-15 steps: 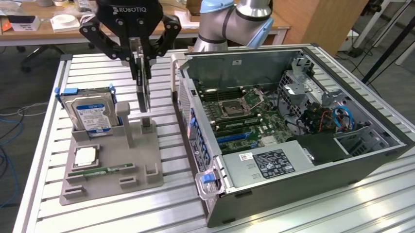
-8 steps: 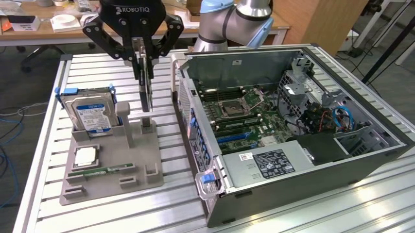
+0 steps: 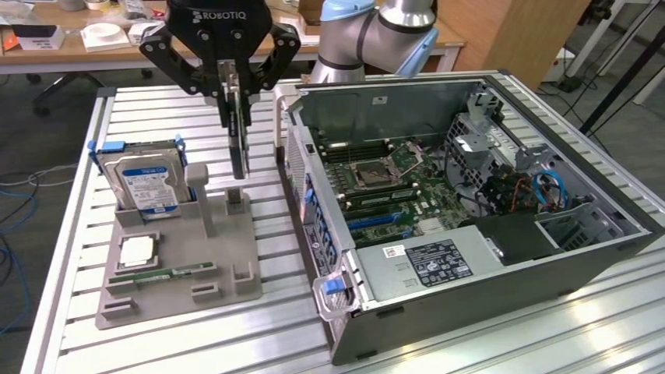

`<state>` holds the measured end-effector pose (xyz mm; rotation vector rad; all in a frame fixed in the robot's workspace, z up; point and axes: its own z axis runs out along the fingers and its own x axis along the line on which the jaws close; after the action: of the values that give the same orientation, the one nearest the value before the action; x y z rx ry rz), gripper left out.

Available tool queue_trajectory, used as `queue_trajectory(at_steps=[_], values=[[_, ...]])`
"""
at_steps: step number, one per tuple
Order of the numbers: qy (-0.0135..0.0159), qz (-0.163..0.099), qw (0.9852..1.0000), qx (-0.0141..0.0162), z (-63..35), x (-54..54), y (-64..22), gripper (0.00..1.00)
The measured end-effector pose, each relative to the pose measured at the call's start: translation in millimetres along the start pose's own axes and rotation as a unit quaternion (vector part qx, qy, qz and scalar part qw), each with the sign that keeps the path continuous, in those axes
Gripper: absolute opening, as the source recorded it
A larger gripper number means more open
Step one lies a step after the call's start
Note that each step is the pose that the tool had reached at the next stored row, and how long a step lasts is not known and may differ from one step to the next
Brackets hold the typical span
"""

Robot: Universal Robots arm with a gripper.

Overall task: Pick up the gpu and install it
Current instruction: 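Pick up the gpu and move the gpu toward the slot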

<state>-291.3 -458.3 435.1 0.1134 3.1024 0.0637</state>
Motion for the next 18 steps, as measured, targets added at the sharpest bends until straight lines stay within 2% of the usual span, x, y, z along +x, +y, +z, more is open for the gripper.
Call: queue_trajectory(at_steps=[18], values=[[0.0,0.0,1.0,0.0,0.4,-10.4,0.7,0.26]])
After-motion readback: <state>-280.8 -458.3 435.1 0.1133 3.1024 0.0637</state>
